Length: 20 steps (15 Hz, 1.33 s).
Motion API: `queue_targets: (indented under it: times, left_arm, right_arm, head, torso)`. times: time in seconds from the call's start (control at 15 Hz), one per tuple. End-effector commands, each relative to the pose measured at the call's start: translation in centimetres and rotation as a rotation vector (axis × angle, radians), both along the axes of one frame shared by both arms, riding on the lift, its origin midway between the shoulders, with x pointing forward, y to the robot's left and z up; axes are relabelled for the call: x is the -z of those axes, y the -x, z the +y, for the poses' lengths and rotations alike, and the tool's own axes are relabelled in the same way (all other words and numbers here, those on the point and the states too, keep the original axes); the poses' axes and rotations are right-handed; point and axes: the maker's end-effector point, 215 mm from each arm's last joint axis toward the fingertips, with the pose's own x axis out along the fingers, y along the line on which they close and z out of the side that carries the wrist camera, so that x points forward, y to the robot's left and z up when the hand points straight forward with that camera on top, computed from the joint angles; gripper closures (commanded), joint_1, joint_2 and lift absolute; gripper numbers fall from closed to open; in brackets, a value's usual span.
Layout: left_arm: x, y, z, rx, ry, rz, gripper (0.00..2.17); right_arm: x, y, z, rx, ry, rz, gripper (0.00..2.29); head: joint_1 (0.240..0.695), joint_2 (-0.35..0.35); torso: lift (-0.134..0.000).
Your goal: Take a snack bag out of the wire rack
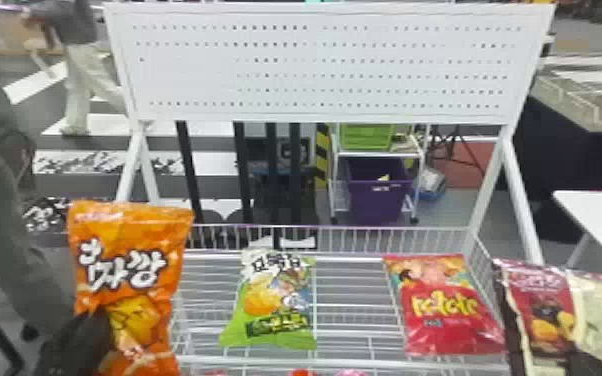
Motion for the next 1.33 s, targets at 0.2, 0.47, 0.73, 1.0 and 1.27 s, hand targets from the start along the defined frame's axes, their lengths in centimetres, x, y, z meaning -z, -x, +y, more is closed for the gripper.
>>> queue_targets:
  times: [0.2, 0.47, 0.73, 1.0, 1.27]
  left_arm:
    - [0.03, 0.33, -0.04, -0.002, 0.001, 0.005, 1.96]
    - [-0.04, 0.34, -0.2, 0.003, 0.001, 0.004, 1.96]
    - [-0.27, 0.4, -0.12, -0.002, 0.003, 0.0, 1.96]
    - [-0.32, 0.36, -0.18, 0.001, 0.003, -0.001, 1.96]
    - [-0.3, 0.33, -0.16, 0.001, 0.002, -0.001, 1.96]
  right_arm:
    - [-1.02, -0.22, 0.37, -0.005, -0.001, -0.03, 2.25]
    - [-1.01, -0.11, 0.44, -0.004, 0.007, -0.03, 2.25]
    - [-0.99, -0.07, 0.75, -0.009, 0.011, -0.029, 2.25]
    - [-1.02, -0.1, 0.85, -0.011, 0.012, -0.031, 2.25]
    - [-0.97, -0.07, 0.85, -0.012, 0.017, -0.029, 2.25]
  head:
    - [0.499, 0.0]
    - [0.499, 0.0]
    - [0.499, 0.0]
    - [0.499, 0.0]
    - [0.499, 0.0]
  torso:
    - [0.0]
    - [0.0]
    - [0.0]
    - [0.0]
    - [0.0]
